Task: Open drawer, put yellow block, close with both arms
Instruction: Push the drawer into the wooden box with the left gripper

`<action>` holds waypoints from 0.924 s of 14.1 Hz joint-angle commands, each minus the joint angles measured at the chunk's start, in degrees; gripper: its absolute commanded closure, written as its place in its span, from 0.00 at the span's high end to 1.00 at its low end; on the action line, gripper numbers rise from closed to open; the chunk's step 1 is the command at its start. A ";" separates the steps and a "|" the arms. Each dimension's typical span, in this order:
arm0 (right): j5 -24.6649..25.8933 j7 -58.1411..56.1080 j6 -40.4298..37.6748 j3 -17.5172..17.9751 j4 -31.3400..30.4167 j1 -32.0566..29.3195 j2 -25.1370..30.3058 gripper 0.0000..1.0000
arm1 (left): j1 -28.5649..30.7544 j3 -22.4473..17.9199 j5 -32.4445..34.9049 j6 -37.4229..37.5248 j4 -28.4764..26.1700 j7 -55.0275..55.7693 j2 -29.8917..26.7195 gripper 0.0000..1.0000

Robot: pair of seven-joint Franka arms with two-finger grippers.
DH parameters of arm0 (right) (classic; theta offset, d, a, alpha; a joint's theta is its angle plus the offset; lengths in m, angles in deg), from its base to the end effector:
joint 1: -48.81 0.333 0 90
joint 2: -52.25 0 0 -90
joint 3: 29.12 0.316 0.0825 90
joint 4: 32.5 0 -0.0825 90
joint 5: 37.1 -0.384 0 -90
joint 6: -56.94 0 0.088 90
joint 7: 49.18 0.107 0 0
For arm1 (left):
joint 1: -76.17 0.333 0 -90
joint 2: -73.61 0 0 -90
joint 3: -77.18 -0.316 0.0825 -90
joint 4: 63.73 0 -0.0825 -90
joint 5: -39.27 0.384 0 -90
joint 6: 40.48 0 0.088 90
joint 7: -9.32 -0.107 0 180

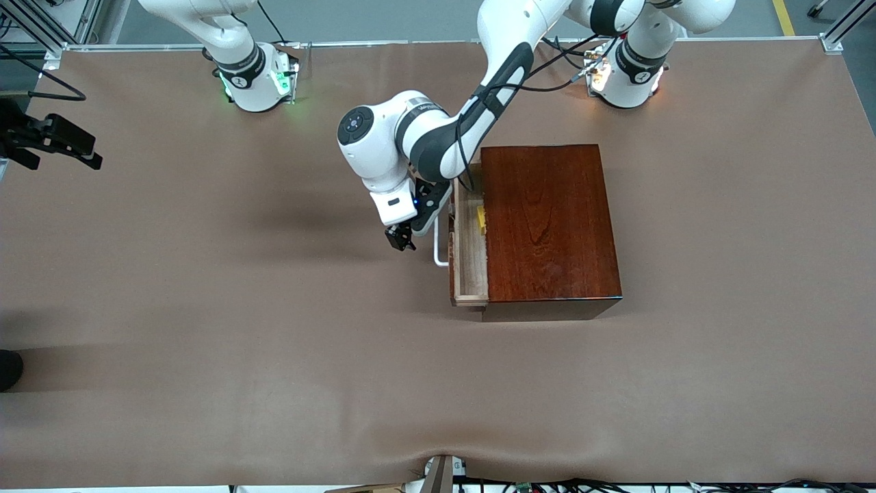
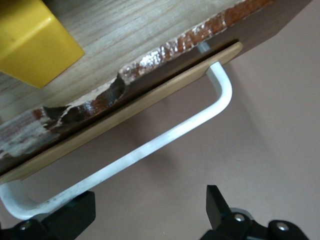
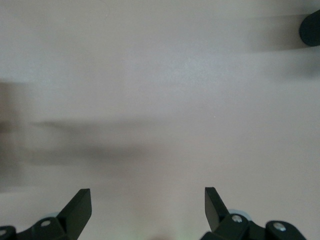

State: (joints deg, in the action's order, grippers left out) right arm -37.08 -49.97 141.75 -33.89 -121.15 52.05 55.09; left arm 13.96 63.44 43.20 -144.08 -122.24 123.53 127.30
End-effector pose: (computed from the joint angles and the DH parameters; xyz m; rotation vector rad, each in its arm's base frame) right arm 0.5296 -0.0155 0.6544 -3.1373 0.0201 0.0275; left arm 0.4615 -0.6067 0.2789 -2.5628 -1.4739 -0.3606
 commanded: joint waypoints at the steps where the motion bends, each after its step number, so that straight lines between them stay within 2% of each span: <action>1: 0.69 -0.43 -1.23 0.90 2.70 -1.22 -1.70 1.00 | 0.78 -0.15 1.43 5.14 -1.08 -1.45 -1.48 1.00; 13: 0.51 -0.35 -2.81 0.90 2.52 -1.14 -1.61 1.00 | 2.80 -0.23 1.52 9.72 -1.17 -1.63 -1.48 1.00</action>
State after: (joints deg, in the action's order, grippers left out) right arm -37.08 -49.97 140.02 -33.82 -120.14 52.05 54.07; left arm 16.46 63.31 43.21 -136.14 -122.29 123.27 127.13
